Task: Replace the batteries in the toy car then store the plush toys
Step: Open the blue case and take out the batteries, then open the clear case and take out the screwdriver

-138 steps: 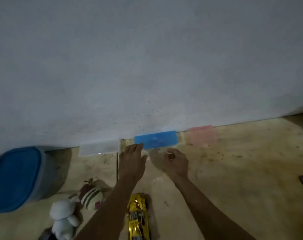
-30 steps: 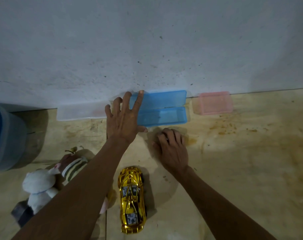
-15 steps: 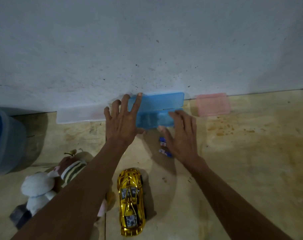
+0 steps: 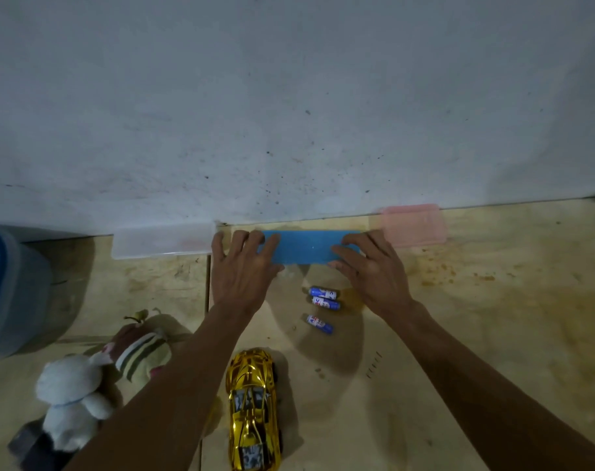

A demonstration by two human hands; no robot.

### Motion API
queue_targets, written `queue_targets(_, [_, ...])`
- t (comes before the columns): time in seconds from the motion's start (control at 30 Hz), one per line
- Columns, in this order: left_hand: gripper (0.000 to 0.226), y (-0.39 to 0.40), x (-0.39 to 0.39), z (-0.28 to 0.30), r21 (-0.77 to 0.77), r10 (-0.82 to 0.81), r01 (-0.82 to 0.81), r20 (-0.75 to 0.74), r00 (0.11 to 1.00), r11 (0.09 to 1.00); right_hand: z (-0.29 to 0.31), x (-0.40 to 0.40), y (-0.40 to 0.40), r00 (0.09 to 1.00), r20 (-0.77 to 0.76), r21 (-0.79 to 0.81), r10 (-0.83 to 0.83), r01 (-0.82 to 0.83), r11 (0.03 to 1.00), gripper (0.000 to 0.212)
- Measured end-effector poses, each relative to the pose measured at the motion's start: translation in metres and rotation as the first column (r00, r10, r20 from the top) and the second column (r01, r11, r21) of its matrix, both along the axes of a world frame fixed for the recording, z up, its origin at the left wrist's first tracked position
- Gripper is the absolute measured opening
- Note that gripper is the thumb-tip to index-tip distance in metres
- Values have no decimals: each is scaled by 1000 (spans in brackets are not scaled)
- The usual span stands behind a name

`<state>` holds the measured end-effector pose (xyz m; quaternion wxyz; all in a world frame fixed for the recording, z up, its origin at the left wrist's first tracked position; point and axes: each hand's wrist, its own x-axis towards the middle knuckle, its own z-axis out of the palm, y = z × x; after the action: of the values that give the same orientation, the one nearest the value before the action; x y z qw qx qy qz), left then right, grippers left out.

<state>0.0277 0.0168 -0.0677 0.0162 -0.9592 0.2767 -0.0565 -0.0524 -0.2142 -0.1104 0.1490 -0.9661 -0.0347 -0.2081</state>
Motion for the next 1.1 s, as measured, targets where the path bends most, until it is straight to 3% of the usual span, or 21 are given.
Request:
queue_targets(0.27, [50, -8, 20, -4, 17, 24, -24, -8, 1000, 1000, -6, 26, 2, 996, 5, -87, -85, 85, 993, 29])
queue_targets(0.6, [46, -11, 19, -12, 21, 69, -68, -72, 995, 997, -6, 28, 7, 991, -56, -73, -123, 119, 990, 36])
queue_targets(0.73, [50, -14, 14, -2, 71, 140, -129, -181, 973, 989, 7, 26, 17, 972, -143, -104, -185, 171, 980, 28])
queue_targets(0.87, [59, -10, 8, 12, 61, 156, -144, -328, 932, 988, 21, 27, 35, 928, -245, -154, -282, 250, 956, 34])
queue_targets(0.97, [60, 14, 3, 21, -12, 131, -147, -385, 914, 989, 31, 26, 59, 903, -292, -5, -314, 327, 945, 34])
queue_targets(1.1, [50, 73, 2, 33, -125, 220, -282, -365, 905, 951, 39, 27, 127, 904, -345, 404, -251, 385, 830, 22])
